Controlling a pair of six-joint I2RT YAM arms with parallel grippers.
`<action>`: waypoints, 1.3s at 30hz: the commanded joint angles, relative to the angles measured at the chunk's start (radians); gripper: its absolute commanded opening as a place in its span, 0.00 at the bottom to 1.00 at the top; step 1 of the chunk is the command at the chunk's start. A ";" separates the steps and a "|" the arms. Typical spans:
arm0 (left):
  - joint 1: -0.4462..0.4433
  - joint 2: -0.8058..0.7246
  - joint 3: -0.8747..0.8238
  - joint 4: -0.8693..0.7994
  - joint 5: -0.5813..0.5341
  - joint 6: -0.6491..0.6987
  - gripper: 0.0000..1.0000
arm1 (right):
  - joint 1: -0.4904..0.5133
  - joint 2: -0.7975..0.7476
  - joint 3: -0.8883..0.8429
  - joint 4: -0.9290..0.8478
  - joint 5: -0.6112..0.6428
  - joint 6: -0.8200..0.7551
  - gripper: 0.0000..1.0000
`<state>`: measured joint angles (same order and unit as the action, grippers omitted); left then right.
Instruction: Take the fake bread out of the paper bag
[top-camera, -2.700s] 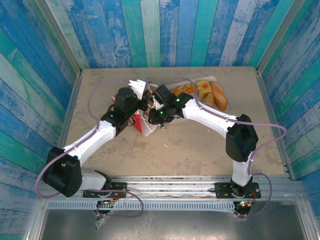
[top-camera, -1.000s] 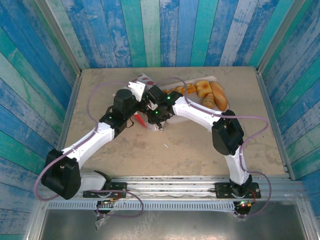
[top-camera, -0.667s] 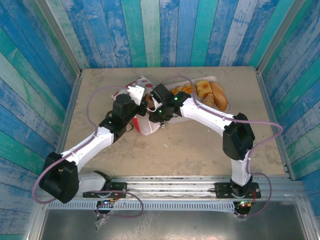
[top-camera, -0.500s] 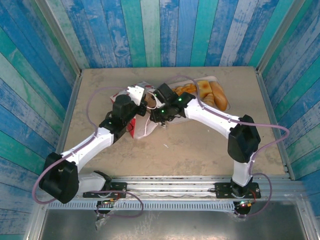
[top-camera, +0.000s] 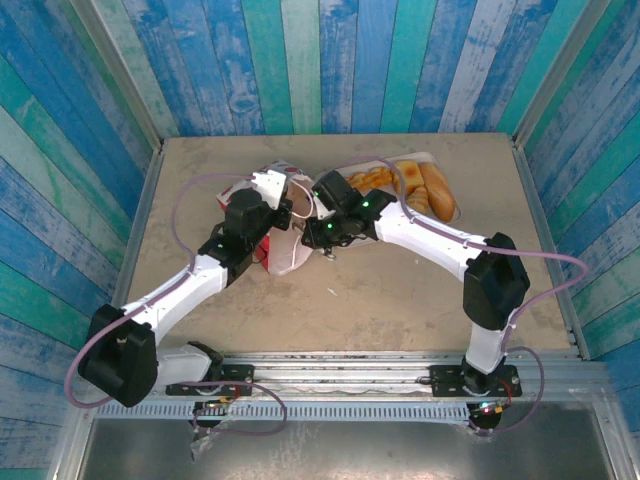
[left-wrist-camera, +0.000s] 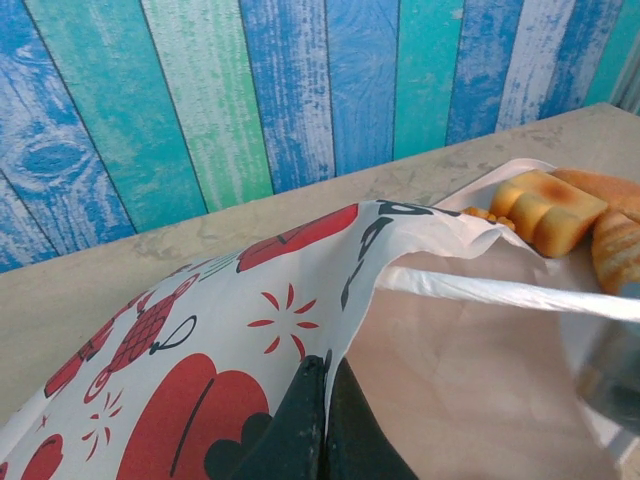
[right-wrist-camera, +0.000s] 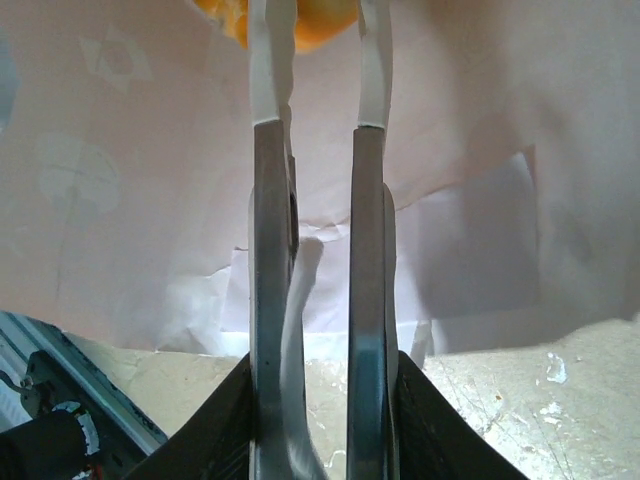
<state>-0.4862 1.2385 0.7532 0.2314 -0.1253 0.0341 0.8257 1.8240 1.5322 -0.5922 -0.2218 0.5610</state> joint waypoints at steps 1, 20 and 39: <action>0.000 0.012 0.007 0.030 -0.067 0.003 0.00 | -0.008 -0.066 -0.026 0.035 0.000 0.011 0.01; 0.000 0.085 0.031 0.030 -0.161 -0.010 0.00 | -0.034 -0.213 -0.162 0.060 -0.014 0.044 0.01; 0.000 0.148 0.058 0.036 -0.233 -0.036 0.00 | -0.049 -0.410 -0.310 0.057 0.012 0.080 0.01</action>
<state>-0.4862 1.3540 0.7883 0.2485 -0.3302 0.0147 0.7868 1.4616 1.2274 -0.5594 -0.2268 0.6331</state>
